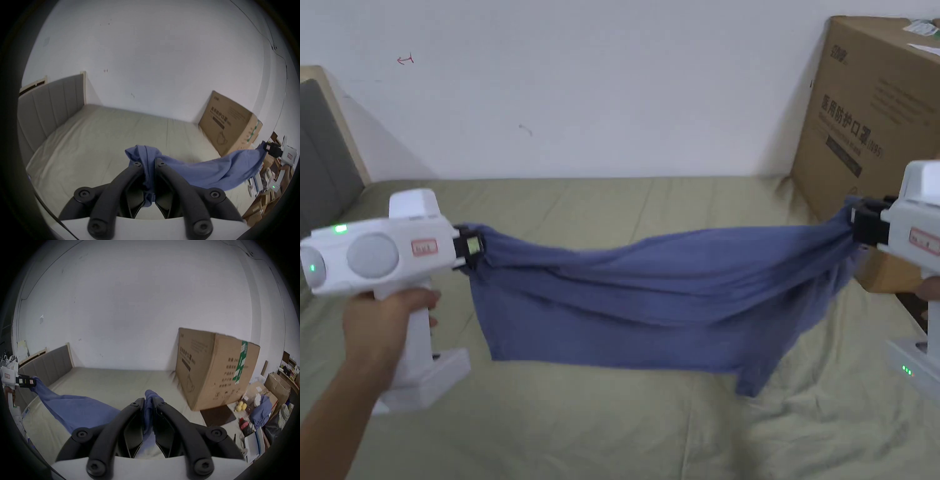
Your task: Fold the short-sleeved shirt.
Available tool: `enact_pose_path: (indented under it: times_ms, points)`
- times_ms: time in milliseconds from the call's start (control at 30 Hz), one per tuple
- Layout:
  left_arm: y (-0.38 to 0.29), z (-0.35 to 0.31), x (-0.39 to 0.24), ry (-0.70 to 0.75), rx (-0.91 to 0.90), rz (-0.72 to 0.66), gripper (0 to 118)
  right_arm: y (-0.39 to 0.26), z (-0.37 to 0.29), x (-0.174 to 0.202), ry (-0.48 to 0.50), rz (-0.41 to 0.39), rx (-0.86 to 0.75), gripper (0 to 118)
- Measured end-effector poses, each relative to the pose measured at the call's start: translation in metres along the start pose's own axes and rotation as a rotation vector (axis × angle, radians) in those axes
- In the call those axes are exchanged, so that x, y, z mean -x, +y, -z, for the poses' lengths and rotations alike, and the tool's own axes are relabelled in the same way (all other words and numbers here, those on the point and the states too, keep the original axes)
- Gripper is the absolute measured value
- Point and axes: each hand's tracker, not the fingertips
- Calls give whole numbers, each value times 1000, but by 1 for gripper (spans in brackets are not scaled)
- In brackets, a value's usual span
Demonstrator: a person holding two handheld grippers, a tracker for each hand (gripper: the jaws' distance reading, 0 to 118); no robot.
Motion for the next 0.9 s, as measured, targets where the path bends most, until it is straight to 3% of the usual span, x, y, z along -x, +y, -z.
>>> enact_pose_path:
  times_ms: [67, 100, 167, 200, 233, 300, 333, 367, 467, 500, 633, 733, 767, 900]
  points:
    - [32, 6, -3, -1, -18, -13, 7, 24, 5, -6, -3, 8, -33, 9]
    - [48, 10, -4, -5, -26, -23, 7, 32, 10, -8, -76, 28, -4, 9]
    - [75, 20, -8, 11, -50, -21, 7, 49, 26, -10, -115, 24, -21, 9]
    - [88, 27, -10, 17, -64, -13, 7, 58, 34, -13, -117, 22, -31, 9]
    - [99, 32, -10, 22, -70, -9, 7, 67, 33, 5, -56, -1, -74, 9]
    - [121, 44, -11, 29, -86, -16, 7, 86, 45, 3, -67, 0, -93, 9]
    - [129, 50, -9, 31, -94, -28, 7, 56, 23, 9, -70, 1, -89, 9]
    - [136, 56, -8, 28, -102, -42, 7, 66, 35, 6, -149, -4, -76, 9]
    - [149, 77, -4, 51, -110, -12, 7, 65, 44, 5, -141, 1, -82, 9]
    - [150, 86, -1, 62, -107, 0, 7, 84, 77, 19, -82, -10, -102, 9]
    - [138, 117, 10, 82, -80, 19, 7, 69, 118, 28, -72, 14, -66, 9]
    - [112, 142, 27, 87, -24, -16, 7, 42, 147, 23, -79, 30, -44, 9]
    - [101, 152, 33, 93, -2, -25, 7, 31, 139, 37, -133, -16, -66, 9]
    - [50, 184, 55, 123, 92, -46, 7, -15, 165, 44, -127, -9, 3, 9]
